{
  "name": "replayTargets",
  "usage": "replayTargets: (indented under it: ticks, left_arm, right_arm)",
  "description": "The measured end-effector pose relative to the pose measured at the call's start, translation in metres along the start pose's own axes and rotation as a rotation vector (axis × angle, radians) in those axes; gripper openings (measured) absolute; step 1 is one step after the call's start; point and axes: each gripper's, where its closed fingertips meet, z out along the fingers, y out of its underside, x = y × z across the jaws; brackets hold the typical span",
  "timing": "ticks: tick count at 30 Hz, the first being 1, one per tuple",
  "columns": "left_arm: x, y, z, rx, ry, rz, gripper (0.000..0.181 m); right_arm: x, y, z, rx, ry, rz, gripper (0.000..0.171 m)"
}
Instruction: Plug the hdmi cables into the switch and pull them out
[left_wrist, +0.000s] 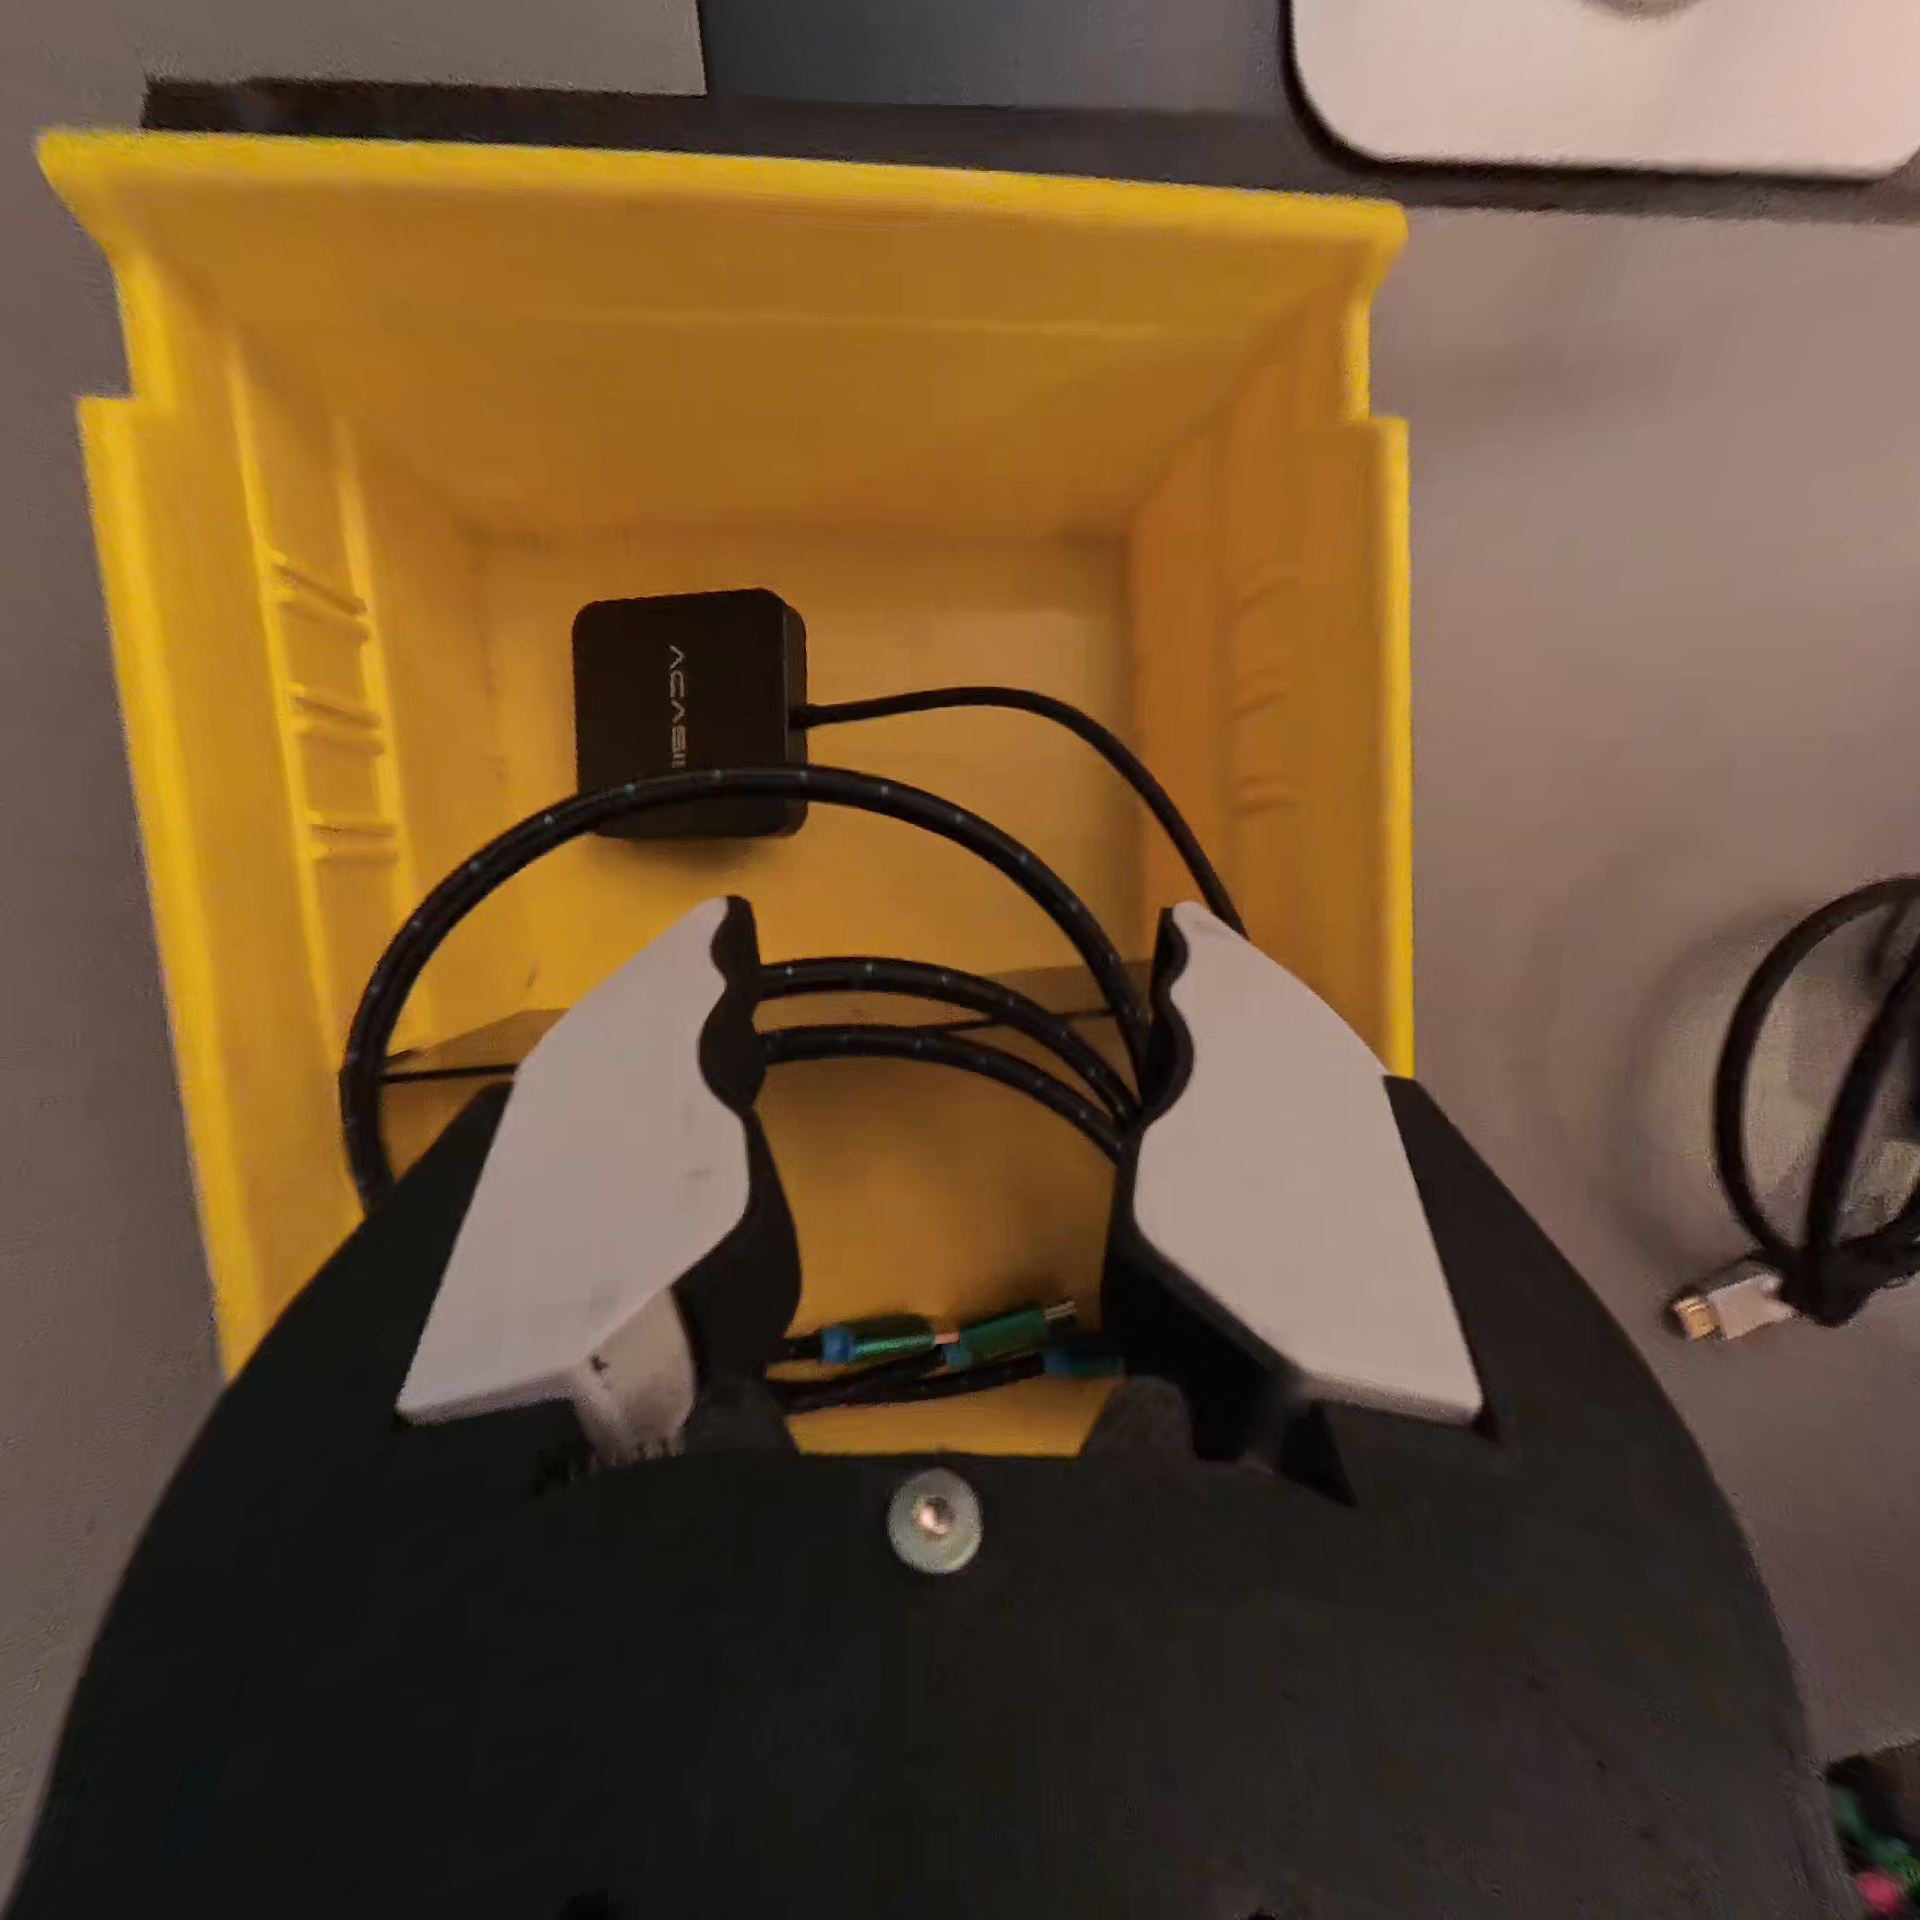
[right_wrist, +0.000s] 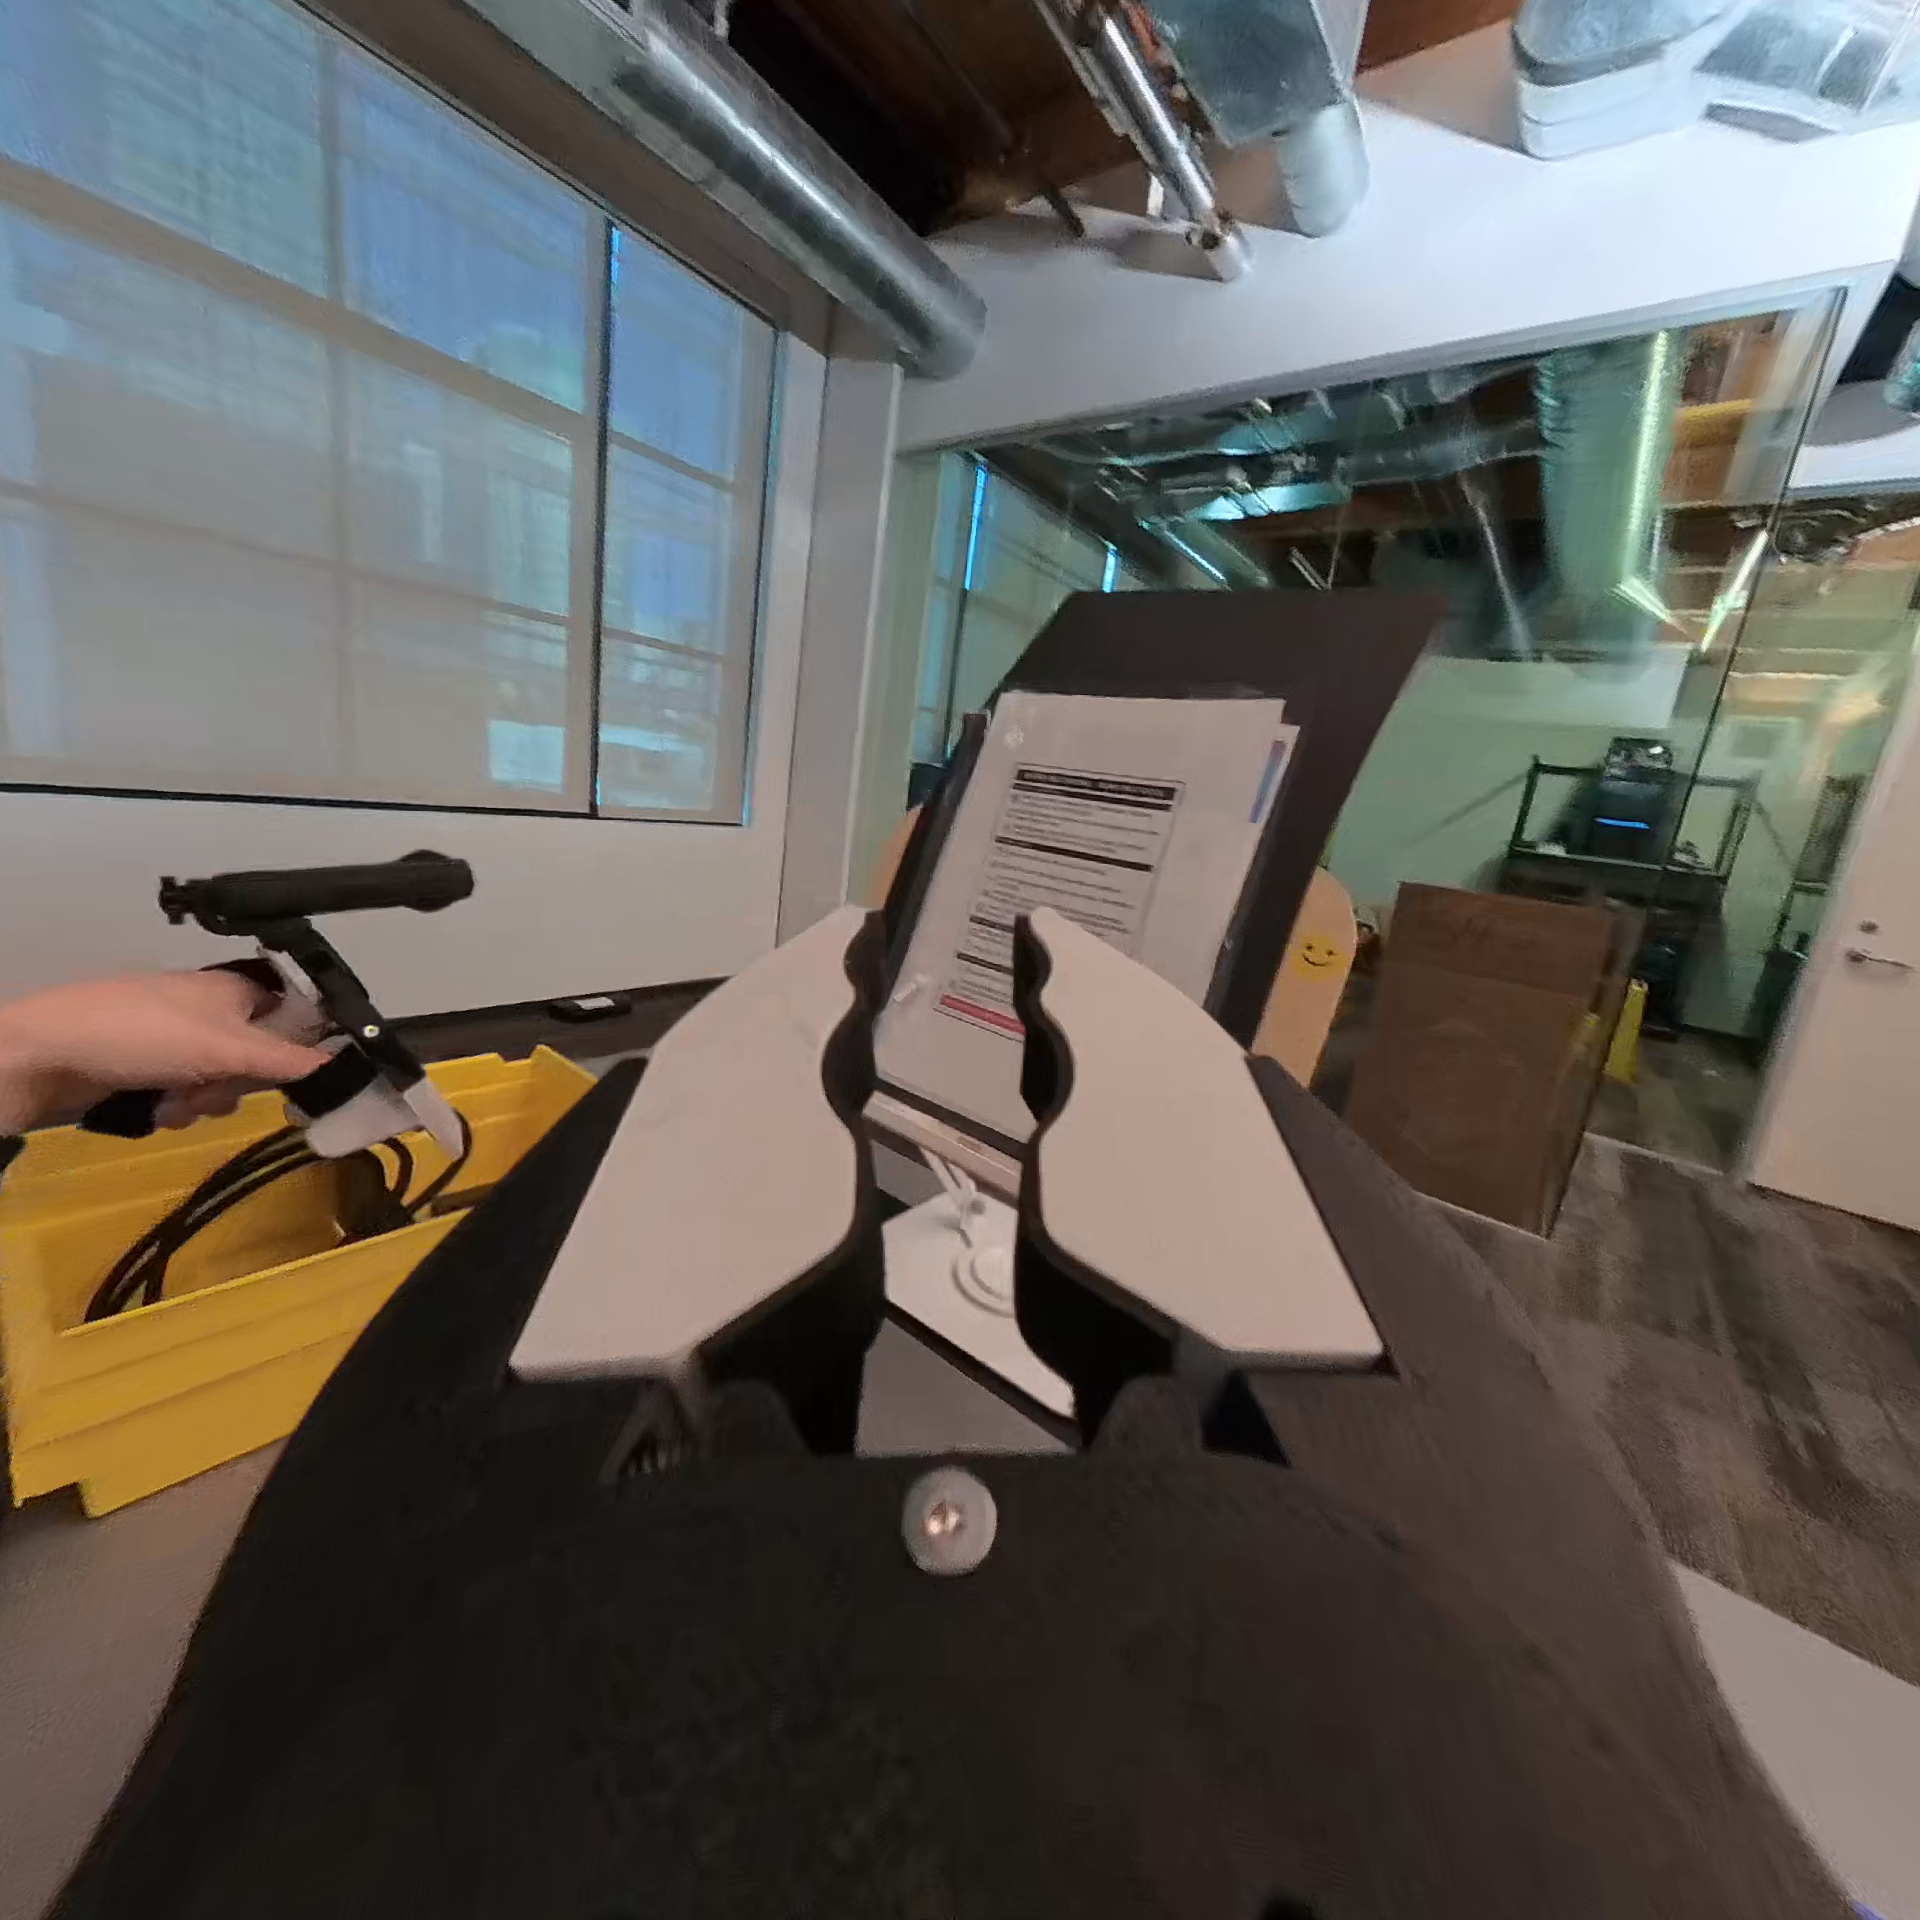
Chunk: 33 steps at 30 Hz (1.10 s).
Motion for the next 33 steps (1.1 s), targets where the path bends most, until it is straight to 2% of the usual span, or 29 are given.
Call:
replayTargets:
  ticks: [3,6,9,14,15,19,21,24,28,31,33]
  left_arm:
    - [0.009,-0.012,0.008,0.067,0.121,-0.09,0.062]
    - [0.003,0.0,0.014,0.004,0.065,-0.086,0.064]
    - [0.009,-0.001,0.021,-0.002,0.102,-0.089,0.064]
    - [0.007,-0.012,0.027,0.064,0.069,-0.028,0.038]
    - [0.008,-0.012,0.026,0.079,0.08,-0.028,0.037]
    - [0.009,-0.013,0.023,0.109,0.168,-0.072,0.027]
    - [0.022,-0.011,0.016,0.097,0.276,-0.066,0.018]
    - [0.042,-0.02,-0.015,0.177,0.388,-0.031,0.009]
    - [0.066,-0.028,-0.08,0.332,0.406,0.088,0.007]
    - [0.096,-0.026,-0.137,0.471,0.43,0.21,0.007]
    - [0.128,-0.018,-0.173,0.571,0.455,0.365,0.006]
  right_arm:
    - [-0.003,-0.01,-0.005,0.013,-0.014,0.029,0.024]
    - [-0.008,-0.025,-0.012,0.072,-0.022,0.066,0.023]
    - [-0.014,-0.035,-0.016,0.083,-0.025,0.043,0.023]
    - [-0.021,-0.037,-0.016,0.074,-0.038,0.015,0.023]
    - [-0.021,-0.035,-0.015,0.061,-0.04,0.015,0.023]
    - [-0.024,-0.029,-0.012,0.032,-0.038,-0.009,0.023]
    - [-0.025,-0.028,-0.011,0.026,-0.032,-0.034,0.023]
    - [-0.028,-0.027,-0.009,0.02,-0.035,-0.059,0.023]
    - [-0.037,-0.028,-0.007,0.021,-0.054,-0.075,0.023]
    - [-0.045,-0.025,-0.003,0.008,-0.08,-0.09,0.023]
    - [-0.048,-0.023,-0.002,-0.015,-0.082,-0.135,0.024]
